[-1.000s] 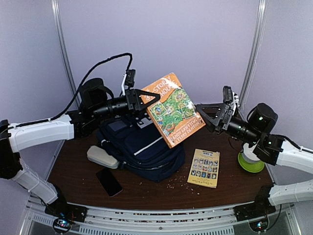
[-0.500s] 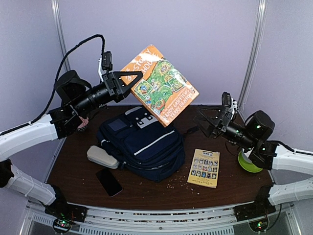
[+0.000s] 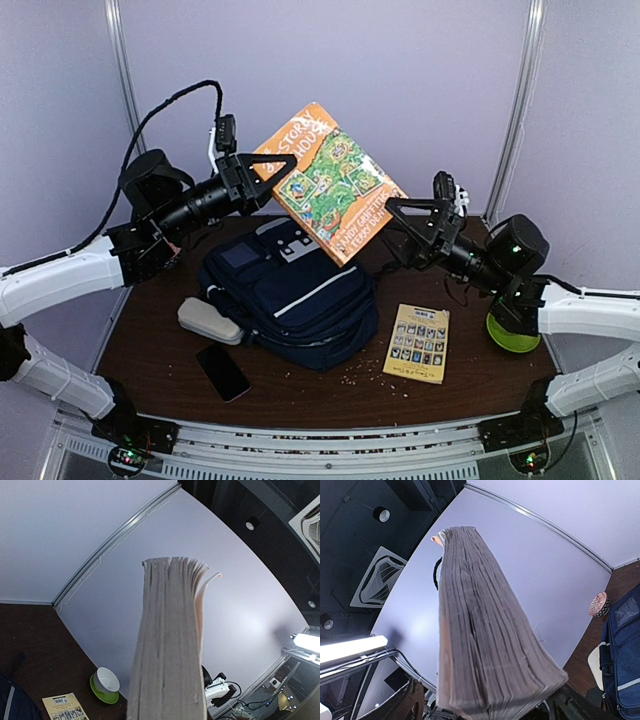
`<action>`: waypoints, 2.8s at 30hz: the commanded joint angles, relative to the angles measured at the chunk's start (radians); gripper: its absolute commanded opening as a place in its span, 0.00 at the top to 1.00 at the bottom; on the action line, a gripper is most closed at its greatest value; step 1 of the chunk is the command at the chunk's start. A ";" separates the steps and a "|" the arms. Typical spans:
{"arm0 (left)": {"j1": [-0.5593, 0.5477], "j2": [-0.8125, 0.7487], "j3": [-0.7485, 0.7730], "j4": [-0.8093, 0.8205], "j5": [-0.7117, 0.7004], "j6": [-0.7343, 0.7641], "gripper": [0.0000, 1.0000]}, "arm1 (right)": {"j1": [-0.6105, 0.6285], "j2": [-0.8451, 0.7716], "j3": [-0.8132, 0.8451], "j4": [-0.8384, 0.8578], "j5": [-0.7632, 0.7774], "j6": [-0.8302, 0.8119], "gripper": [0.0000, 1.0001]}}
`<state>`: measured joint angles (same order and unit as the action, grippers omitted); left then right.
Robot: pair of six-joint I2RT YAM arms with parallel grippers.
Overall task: Pack the student bag
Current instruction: Pick up the book from the center of the board, then place the book in the student bag.
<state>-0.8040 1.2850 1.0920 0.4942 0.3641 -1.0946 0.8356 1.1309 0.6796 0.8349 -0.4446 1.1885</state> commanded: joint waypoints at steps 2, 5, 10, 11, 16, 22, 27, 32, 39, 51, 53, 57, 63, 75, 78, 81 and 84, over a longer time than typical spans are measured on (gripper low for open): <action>0.005 0.013 -0.013 0.198 0.002 -0.087 1.00 | 0.005 0.053 0.059 0.035 -0.013 0.029 0.21; 0.006 0.021 -0.015 0.212 0.004 -0.102 1.00 | 0.006 0.075 0.065 0.055 -0.016 0.048 0.26; 0.006 0.027 -0.023 0.215 0.006 -0.106 1.00 | 0.005 0.086 0.070 0.084 -0.017 0.062 0.56; 0.006 0.026 -0.024 0.208 0.002 -0.102 1.00 | 0.005 0.081 0.071 0.083 -0.016 0.060 0.63; 0.011 -0.006 -0.024 0.059 -0.032 0.003 0.71 | 0.006 0.017 0.059 -0.007 0.006 0.004 1.00; 0.019 -0.077 0.034 -0.475 -0.164 0.291 0.15 | -0.003 -0.174 0.033 -0.372 0.129 -0.205 1.00; 0.002 -0.072 0.059 -0.800 -0.289 0.593 0.13 | -0.016 -0.330 0.015 -0.790 0.357 -0.380 1.00; -0.139 0.074 0.157 -1.024 -0.390 0.875 0.14 | -0.056 -0.403 -0.058 -0.941 0.426 -0.392 1.00; -0.294 0.352 0.331 -1.159 -0.559 1.010 0.14 | -0.092 -0.469 -0.118 -0.980 0.441 -0.368 1.00; -0.304 0.653 0.562 -1.241 -0.546 1.055 0.18 | -0.117 -0.574 -0.113 -1.078 0.474 -0.390 1.00; -0.304 0.675 0.576 -1.240 -0.543 1.054 0.19 | -0.122 -0.582 -0.104 -1.089 0.474 -0.392 1.00; -0.304 0.731 0.596 -1.244 -0.594 1.052 0.19 | -0.128 -0.589 -0.089 -1.100 0.470 -0.395 1.00; -0.290 0.775 0.604 -1.250 -0.644 1.012 0.22 | -0.131 -0.593 -0.085 -1.100 0.466 -0.392 1.00; -0.290 0.839 0.624 -1.270 -0.571 1.030 0.30 | -0.135 -0.556 -0.078 -1.066 0.443 -0.383 1.00; -0.290 0.848 0.624 -1.270 -0.591 1.024 0.64 | -0.135 -0.553 -0.071 -1.063 0.436 -0.381 1.00; -0.290 0.809 0.625 -1.266 -0.631 1.010 0.98 | -0.135 -0.552 -0.061 -1.068 0.428 -0.385 1.00; -0.288 0.737 0.625 -1.254 -0.688 1.002 1.00 | -0.136 -0.549 -0.050 -1.070 0.413 -0.387 1.00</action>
<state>-1.1057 2.1010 1.6958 -0.7692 -0.2386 -0.0795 0.7059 0.5907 0.5591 -0.3267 -0.0097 0.8104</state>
